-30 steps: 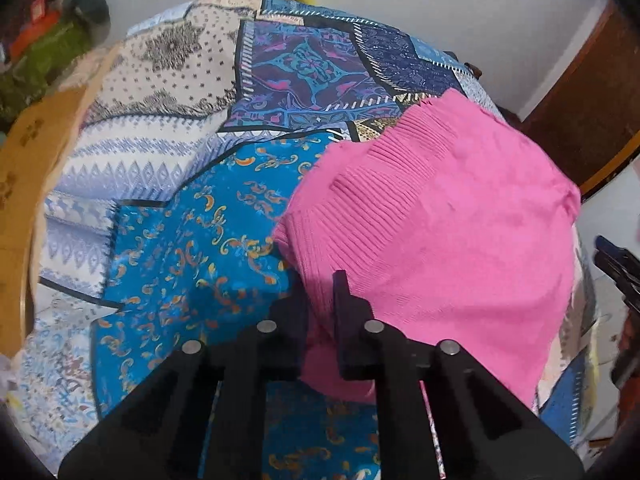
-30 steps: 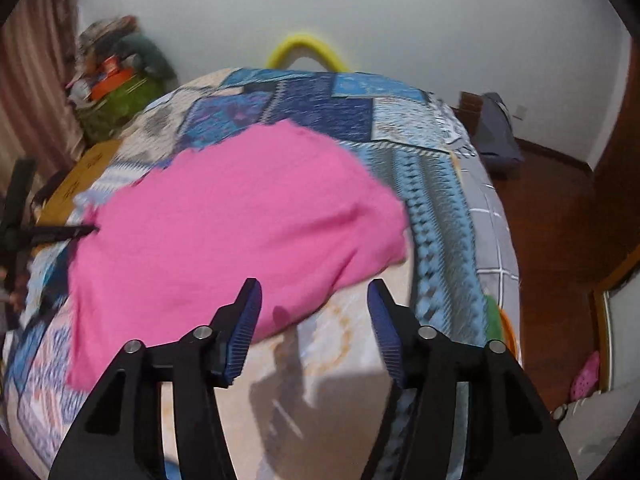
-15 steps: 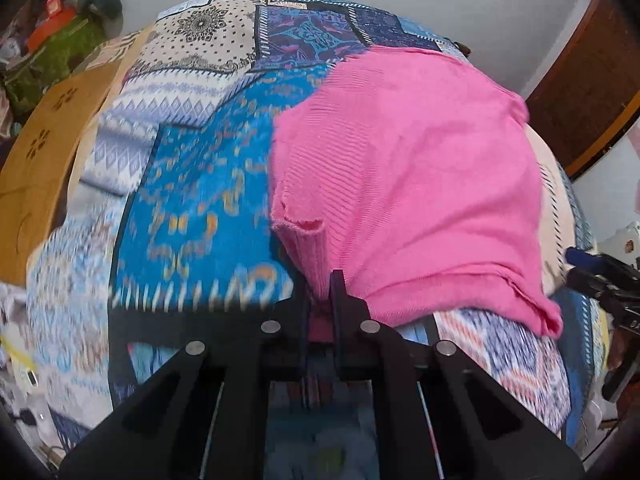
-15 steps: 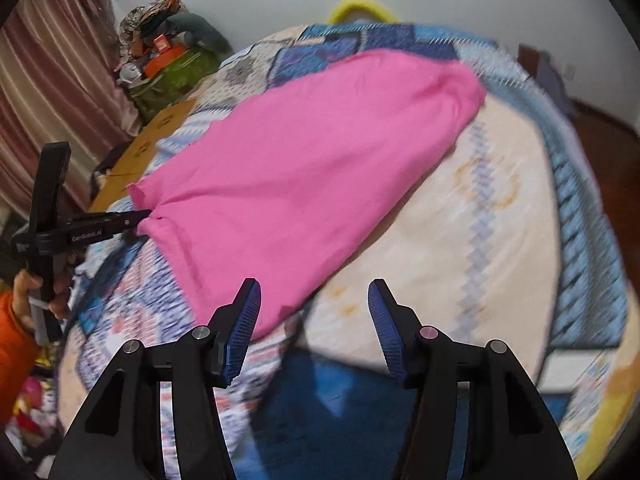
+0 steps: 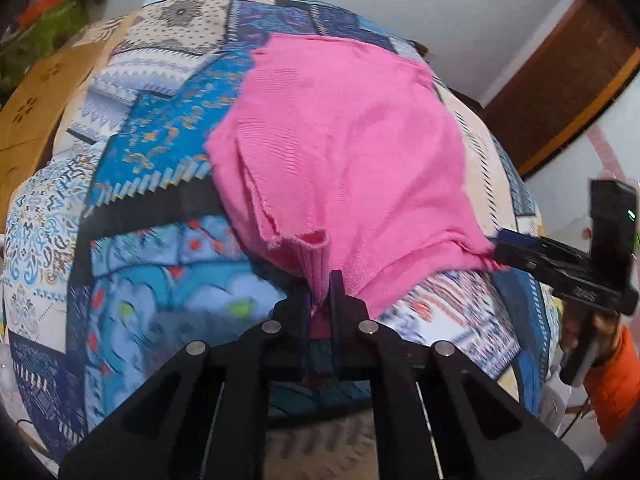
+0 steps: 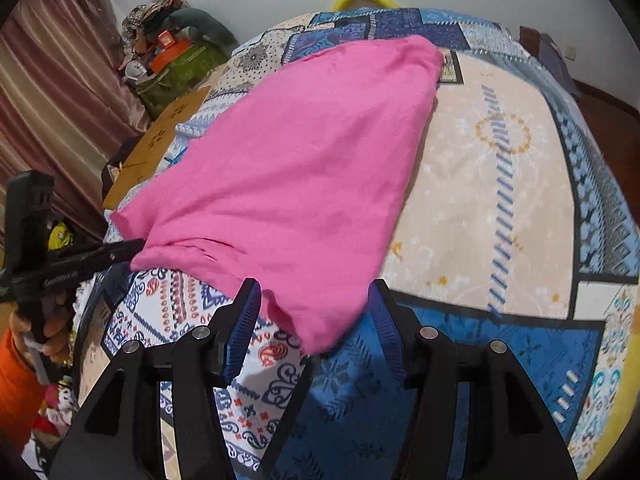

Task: Fold small clothes
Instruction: 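Grasp the folded edge with the left tool while the right tool opens, then grasp the shirt edge again with the right tool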

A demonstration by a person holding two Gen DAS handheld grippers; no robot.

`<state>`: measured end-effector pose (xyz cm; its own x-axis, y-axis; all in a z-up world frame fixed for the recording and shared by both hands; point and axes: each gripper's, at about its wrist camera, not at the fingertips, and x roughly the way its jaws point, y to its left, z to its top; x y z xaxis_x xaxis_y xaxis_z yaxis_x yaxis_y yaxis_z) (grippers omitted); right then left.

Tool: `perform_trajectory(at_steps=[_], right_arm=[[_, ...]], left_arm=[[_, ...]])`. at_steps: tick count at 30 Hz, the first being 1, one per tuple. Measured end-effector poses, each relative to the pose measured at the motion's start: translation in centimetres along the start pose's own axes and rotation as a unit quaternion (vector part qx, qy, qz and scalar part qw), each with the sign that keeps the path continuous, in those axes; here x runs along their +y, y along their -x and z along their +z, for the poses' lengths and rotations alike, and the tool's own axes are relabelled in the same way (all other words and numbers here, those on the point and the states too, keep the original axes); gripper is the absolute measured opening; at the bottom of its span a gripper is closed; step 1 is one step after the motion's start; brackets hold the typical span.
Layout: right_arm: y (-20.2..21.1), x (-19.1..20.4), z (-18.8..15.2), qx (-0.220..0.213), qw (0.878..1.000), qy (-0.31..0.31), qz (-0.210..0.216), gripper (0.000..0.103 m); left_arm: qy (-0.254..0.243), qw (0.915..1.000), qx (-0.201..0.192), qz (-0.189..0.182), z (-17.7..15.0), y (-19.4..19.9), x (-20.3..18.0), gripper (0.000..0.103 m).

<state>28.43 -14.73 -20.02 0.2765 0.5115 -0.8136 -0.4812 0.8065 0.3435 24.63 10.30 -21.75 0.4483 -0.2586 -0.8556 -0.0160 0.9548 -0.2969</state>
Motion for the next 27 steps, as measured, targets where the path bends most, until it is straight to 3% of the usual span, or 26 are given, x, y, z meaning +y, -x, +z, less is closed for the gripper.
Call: perform_trajectory(at_steps=[2,4,7,8,12,17,22,26,27], right_arm=[[-0.9,-0.4,-0.3,0.012,1.000,-0.008,-0.008,0.047],[-1.7,-0.6,-0.8,0.022,1.000,-0.005,-0.017,0.022],[-1.6,-0.7,-1.0,0.018,0.999,0.023,-0.031,0.007],[-1.5,-0.8,-0.9,0.022,0.999,0.031,-0.032,0.007],[-1.1,-1.2,-1.1,0.029,0.996,0.058,-0.055,0.005],[-0.7,-2.8,-1.5,0.025,0.996,0.041,-0.069,0.004],[0.9,-3.0,-2.0,0.027,0.997,0.035,-0.067,0.006],[4.0,-1.9,-2.2,0.006,0.997,0.050,-0.055,0.013],[4.6,-1.6,-2.2,0.000,0.997,0.057,-0.056,0.023]], left_arm=[[-0.004,1.0000,-0.002,-0.003,-0.4,0.3,-0.6,0.007],[0.008,1.0000,-0.004,0.002,-0.6,0.9,-0.5,0.012],[-0.008,0.9994,-0.008,0.033,-0.9,1.6,-0.1,0.034],[-0.021,0.9981,-0.014,0.056,-1.0,1.9,0.1,0.042],[-0.034,0.9924,-0.018,0.117,-1.3,2.1,1.5,0.044],[-0.012,0.9924,-0.022,0.120,-1.5,2.6,3.5,0.044],[-0.020,0.9927,-0.038,0.113,-1.5,4.1,2.6,0.044],[-0.058,0.9902,-0.054,0.115,-1.9,5.0,0.7,0.061],[-0.070,0.9890,-0.057,0.117,-2.2,5.2,0.1,0.065]])
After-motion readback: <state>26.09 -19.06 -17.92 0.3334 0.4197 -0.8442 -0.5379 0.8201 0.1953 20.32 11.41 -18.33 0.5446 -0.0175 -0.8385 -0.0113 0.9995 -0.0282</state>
